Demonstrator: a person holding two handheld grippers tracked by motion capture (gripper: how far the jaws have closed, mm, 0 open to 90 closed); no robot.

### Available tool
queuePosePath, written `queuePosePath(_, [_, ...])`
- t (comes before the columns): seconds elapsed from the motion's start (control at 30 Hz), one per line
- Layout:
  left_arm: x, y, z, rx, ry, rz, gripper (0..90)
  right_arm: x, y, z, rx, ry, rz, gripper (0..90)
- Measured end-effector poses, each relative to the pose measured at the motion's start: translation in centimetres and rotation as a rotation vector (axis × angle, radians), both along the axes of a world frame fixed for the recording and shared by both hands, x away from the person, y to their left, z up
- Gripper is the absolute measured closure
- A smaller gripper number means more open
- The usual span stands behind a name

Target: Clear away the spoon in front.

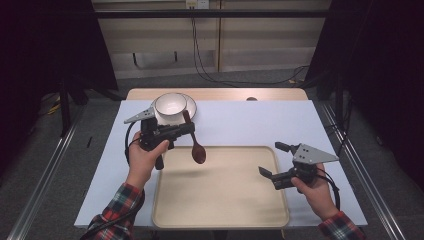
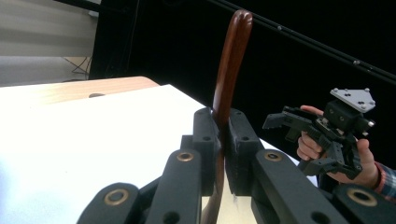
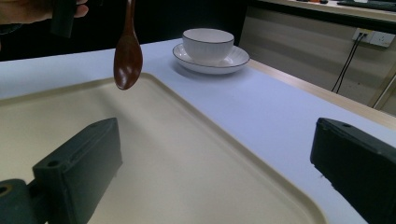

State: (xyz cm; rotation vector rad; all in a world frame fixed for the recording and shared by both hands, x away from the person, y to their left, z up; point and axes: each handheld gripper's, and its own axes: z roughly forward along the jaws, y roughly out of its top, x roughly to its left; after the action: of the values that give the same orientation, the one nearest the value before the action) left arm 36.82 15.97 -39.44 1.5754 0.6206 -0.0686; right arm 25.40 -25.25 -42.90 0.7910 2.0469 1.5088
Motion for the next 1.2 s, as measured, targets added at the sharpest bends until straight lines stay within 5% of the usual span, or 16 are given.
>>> queuePosePath(1.2, [-3.3, -0.8, -0.8, -0.006, 0.039, -0.108, 84.2, 0.0, 0.1, -0.1, -0.014, 0.008, 0.005, 1.7])
